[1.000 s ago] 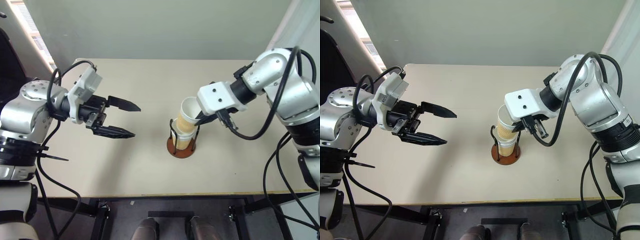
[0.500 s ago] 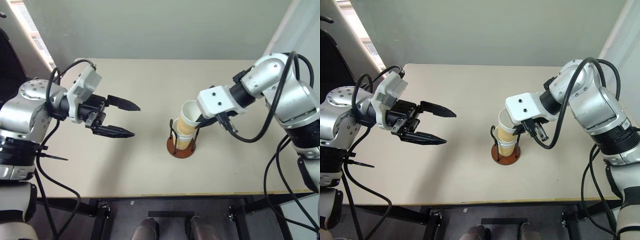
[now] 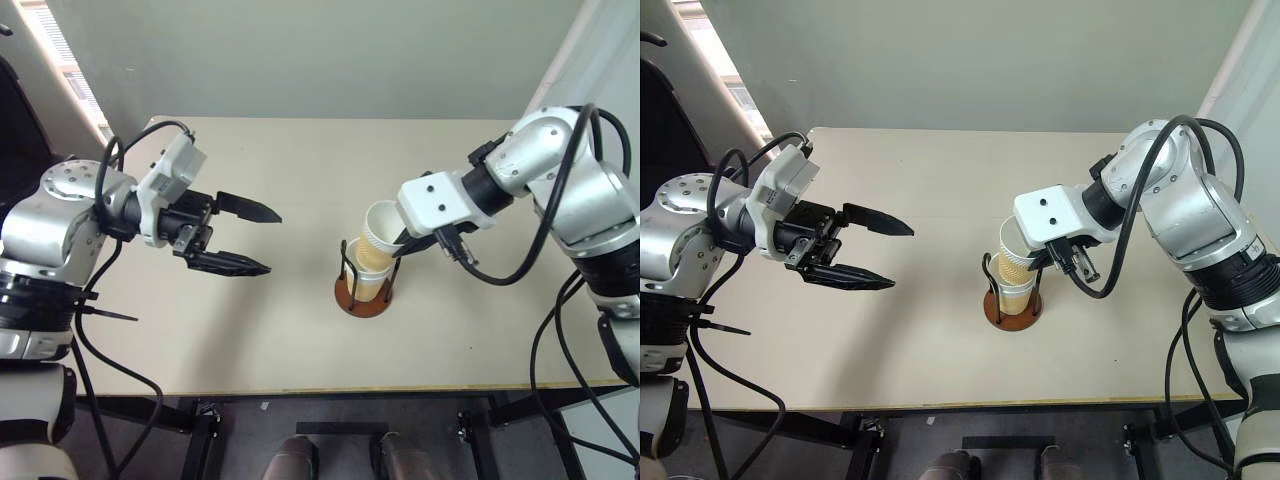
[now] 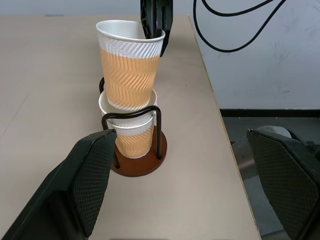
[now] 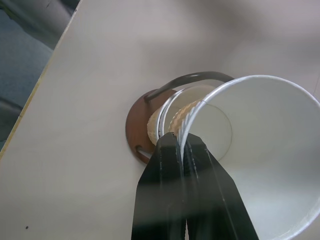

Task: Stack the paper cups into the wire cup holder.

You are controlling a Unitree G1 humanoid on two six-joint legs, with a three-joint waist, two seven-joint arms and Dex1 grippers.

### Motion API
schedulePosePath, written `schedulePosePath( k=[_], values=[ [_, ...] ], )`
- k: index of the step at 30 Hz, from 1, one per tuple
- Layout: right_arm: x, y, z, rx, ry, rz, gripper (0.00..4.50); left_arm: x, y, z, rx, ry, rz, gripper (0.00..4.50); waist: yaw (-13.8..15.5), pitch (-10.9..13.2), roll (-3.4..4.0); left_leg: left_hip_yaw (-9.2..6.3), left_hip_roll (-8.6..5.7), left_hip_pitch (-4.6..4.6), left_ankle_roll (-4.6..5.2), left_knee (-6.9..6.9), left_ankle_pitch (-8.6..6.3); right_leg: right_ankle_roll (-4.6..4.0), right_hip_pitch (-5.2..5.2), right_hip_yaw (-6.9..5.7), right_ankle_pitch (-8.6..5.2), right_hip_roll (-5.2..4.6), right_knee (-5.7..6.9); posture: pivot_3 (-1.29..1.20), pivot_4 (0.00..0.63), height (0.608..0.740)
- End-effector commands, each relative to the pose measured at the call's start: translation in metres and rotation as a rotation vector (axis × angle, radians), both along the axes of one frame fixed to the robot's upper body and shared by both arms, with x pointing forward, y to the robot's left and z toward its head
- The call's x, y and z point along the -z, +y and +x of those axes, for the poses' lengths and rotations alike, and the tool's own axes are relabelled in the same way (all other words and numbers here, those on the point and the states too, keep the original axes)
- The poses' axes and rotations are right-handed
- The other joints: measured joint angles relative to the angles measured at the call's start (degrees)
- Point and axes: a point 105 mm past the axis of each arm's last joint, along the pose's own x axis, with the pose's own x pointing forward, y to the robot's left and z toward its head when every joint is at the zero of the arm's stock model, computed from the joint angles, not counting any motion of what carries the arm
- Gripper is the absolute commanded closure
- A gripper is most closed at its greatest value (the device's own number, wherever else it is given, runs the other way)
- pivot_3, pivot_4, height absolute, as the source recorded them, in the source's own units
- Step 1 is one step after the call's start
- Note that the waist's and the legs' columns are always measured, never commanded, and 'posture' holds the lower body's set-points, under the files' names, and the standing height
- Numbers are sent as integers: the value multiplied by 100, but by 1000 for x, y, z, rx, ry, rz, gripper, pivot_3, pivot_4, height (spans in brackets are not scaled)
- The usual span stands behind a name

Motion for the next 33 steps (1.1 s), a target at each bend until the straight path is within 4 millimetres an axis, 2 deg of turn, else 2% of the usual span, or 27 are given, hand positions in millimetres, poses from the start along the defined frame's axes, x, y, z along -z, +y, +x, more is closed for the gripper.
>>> schedulePosePath(
  k=[1,4,8,12,17,21,24,27,29,33],
  values=[
    [-4,-1,-1,-10,-50,-25,4300,-15,0,-6,38,-57,-5,0,0,0,0,0,0,0,0,0,0,0,0,0,0,0,0,0,150,740],
    [-4,1,-2,-17,-45,-21,3610,-15,-1,-6,38,-57,-5,0,0,0,0,0,0,0,0,-1,0,0,0,0,0,0,0,0,150,740],
    [-7,4,-3,-21,-47,-8,2204,-15,-1,-6,37,-56,-4,0,-2,0,0,0,0,1,0,-1,0,0,0,0,0,0,0,0,150,740],
    [-18,10,-8,6,1,98,809,-14,-1,-5,38,-56,-5,0,-5,0,0,0,0,1,0,-2,0,0,-1,0,0,0,0,0,150,740],
    [-39,8,-20,105,144,317,809,-17,2,0,-3,-47,-39,0,13,1,-1,0,0,-1,-6,-6,3,-4,-1,-1,-3,0,-2,0,150,740],
    [-51,-8,-21,240,251,514,809,-27,8,11,-100,-84,-85,0,20,1,-6,1,0,2,-11,-9,5,-10,3,0,-7,0,-5,0,150,740],
    [-51,-26,-16,345,283,624,809,-34,14,15,-171,-87,-121,0,21,1,-7,2,0,6,-18,-10,9,-10,5,2,-7,0,-3,0,150,740],
    [-41,-42,-11,436,308,677,809,-35,24,20,-262,-80,-146,0,18,2,-8,3,0,11,-20,-14,10,-7,6,2,-6,0,-2,0,150,740],
    [-34,-44,-11,461,312,686,809,-35,29,20,-293,-67,-162,0,16,2,-7,2,0,19,-24,-26,13,-7,9,2,-6,1,-2,0,150,740],
    [-36,-44,-13,468,315,710,809,-33,36,25,-345,-66,-172,0,-5,2,-7,2,0,29,-36,-44,23,11,7,3,4,3,3,0,150,740]
  ],
)
